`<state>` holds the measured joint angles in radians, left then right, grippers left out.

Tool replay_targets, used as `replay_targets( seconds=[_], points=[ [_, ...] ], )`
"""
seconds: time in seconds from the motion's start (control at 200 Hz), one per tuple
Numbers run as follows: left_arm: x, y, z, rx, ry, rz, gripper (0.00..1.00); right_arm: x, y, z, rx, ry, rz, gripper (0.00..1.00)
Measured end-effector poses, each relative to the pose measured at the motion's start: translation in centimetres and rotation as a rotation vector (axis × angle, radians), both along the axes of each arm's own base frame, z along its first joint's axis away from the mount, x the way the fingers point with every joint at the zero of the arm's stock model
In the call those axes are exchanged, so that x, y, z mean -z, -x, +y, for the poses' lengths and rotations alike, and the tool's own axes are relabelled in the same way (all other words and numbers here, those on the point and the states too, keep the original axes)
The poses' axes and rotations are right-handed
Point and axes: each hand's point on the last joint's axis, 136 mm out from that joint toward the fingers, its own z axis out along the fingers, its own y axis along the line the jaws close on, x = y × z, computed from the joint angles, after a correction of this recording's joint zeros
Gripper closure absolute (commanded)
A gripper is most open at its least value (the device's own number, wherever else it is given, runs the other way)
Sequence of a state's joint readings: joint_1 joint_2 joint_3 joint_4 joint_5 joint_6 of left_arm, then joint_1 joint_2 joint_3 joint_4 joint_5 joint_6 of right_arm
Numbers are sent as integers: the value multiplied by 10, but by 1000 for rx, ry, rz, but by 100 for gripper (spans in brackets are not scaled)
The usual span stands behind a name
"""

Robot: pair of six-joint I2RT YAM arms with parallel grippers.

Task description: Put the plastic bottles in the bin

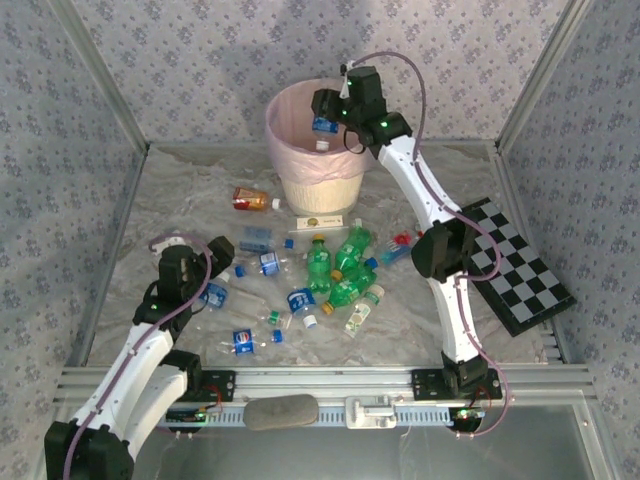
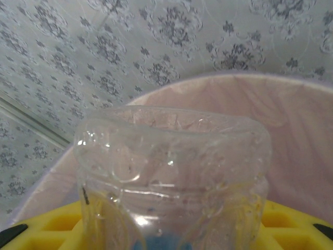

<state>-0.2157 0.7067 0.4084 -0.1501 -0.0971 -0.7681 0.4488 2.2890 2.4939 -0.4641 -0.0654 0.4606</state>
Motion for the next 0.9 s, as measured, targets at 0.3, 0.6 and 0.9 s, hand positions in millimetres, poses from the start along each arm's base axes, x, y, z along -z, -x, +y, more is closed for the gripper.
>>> replay_targets(
  seconds=[0.3,0.6,0.9],
  points=[
    [3,1,0,0,-2,11,0,26,-1,12,-5,11,53,36],
    [3,1,0,0,-2,11,0,14,-1,13,-3,-16,34,1],
    [4,2,0,0,-3,14,0,7,1,17,-25,-31,20,1]
  ],
)
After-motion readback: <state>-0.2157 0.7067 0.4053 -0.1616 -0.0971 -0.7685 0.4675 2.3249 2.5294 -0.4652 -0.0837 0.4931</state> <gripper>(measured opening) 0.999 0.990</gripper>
